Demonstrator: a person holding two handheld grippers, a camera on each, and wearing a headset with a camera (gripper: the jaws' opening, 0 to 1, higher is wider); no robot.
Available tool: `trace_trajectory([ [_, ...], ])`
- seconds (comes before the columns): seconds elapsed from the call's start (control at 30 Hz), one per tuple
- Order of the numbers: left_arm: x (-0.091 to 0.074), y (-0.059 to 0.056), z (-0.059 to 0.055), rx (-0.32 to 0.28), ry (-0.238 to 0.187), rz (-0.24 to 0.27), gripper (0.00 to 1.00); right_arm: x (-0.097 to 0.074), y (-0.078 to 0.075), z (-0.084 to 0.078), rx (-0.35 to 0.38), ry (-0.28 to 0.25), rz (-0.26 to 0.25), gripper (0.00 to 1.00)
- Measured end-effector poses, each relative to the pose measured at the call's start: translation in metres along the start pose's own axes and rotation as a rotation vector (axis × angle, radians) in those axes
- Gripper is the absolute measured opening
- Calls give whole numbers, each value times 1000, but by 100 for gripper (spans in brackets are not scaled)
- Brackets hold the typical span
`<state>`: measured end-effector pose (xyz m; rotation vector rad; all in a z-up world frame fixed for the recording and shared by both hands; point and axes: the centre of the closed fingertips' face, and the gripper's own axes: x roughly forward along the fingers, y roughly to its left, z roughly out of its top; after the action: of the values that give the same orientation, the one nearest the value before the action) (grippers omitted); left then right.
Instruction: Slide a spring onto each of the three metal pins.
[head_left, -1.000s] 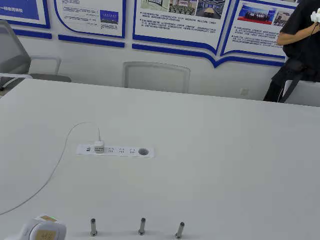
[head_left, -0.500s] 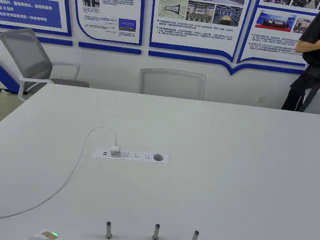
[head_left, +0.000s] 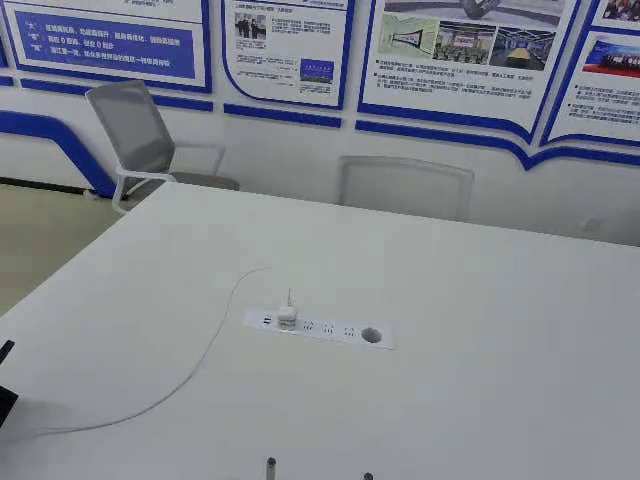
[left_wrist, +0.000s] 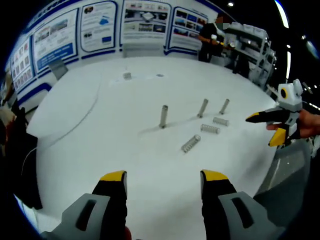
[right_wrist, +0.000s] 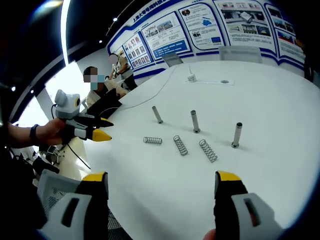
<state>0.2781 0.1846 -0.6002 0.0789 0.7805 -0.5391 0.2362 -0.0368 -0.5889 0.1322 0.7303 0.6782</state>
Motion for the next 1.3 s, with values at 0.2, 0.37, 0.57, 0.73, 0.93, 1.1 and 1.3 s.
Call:
trace_trajectory([
  [0.2, -10, 3, -2, -3, -12, 7, 65, -1, -3, 2, 3, -6, -6, 89],
  [0.37, -15, -1, -4, -11, -29, -12, 69, -2, -4, 2, 5, -6, -8, 90],
  [0.57, -16, -3, -8, -10, -28, -16, 71, -3, -3, 3, 9, -11, -14, 90],
  [0.73, -18, -4, -12, -25, -32, -12, 72, -4, 0, -2, 8, -2, -10, 90],
  [0.93, -15, -9, -17, -21, -16, -31, 73, -4, 2, -4, 9, 3, -8, 91],
  [1.1, -8, -15, -17, -8, -2, -49, 74, -7, 2, -5, 11, 4, -10, 91],
  [1.3, 1, -25, -13, 18, 8, -81, 74, -10, -1, -6, 20, -1, -20, 91],
])
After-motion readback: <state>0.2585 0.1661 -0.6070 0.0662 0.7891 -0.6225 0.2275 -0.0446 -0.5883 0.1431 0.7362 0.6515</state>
